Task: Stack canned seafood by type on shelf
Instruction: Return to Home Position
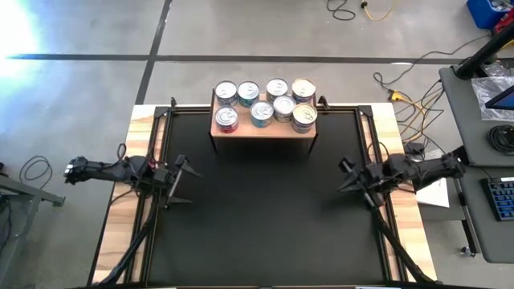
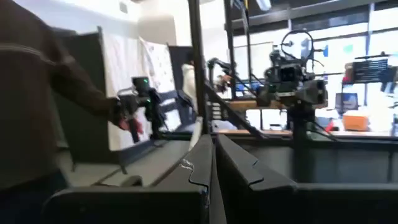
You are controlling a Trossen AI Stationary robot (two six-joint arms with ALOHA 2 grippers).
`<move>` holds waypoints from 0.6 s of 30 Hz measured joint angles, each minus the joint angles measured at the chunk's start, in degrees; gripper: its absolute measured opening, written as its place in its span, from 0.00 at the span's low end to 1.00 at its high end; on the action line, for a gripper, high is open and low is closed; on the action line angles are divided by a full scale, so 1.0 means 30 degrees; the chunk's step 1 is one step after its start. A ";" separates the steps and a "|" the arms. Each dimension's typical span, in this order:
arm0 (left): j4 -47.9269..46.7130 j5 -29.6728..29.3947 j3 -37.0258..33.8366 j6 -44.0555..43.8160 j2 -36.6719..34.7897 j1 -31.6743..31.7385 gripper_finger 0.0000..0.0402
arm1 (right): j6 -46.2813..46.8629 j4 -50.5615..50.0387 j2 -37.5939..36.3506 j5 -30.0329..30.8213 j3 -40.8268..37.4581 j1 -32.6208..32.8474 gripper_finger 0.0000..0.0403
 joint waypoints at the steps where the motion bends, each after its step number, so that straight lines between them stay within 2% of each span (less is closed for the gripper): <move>1: -0.0107 -0.0031 -0.0050 -0.0380 -0.0005 -0.0011 1.00 | -0.0204 -0.0086 0.0012 0.0163 0.0003 0.0000 0.03; 5: -0.1033 -0.0352 -0.0026 -0.1745 0.0155 -0.0007 1.00 | 0.0018 -0.1066 0.0116 0.1080 -0.0004 -0.0007 0.03; 10: -0.1301 -0.0707 0.0137 -0.1698 0.0789 0.0007 1.00 | 0.1694 -0.1202 0.0652 0.1161 -0.0004 -0.0007 0.03; 18: -0.1305 -0.0699 0.0142 -0.1654 0.1397 0.0007 1.00 | 0.1478 -0.1206 0.1225 0.1163 -0.0004 -0.0007 0.03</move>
